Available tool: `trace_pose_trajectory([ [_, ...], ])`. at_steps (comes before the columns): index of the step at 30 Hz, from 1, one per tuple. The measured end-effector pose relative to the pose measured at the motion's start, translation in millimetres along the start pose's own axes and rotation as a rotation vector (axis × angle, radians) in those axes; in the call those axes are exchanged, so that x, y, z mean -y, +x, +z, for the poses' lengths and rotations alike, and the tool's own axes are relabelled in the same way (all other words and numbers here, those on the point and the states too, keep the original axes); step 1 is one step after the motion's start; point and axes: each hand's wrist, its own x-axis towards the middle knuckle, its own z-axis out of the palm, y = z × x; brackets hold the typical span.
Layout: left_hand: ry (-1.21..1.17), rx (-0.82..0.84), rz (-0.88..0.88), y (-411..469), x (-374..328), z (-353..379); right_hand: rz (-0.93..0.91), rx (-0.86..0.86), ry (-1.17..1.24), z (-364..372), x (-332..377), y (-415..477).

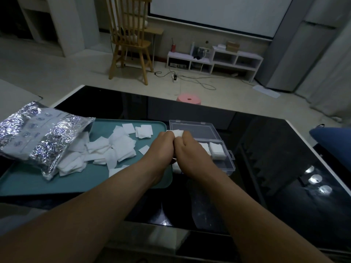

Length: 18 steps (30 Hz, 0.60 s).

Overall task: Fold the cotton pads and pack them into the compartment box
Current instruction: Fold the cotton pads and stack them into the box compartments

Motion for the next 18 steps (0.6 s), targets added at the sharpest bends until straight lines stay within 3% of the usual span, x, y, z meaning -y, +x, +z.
trace_pose_trajectory([
  [5, -0.066, -0.013, -0.016, 2, 2, 1, -0.024, -0.055, 0.151, 4, -1, 0],
  [10, -0.093, -0.045, -0.004, 6, 3, 1, -0.077, -0.079, 0.135, 4, -3, 3],
  [18, -0.032, 0.022, 0.117, 6, -3, 0, 0.117, -0.031, 0.412, -23, -13, 6],
])
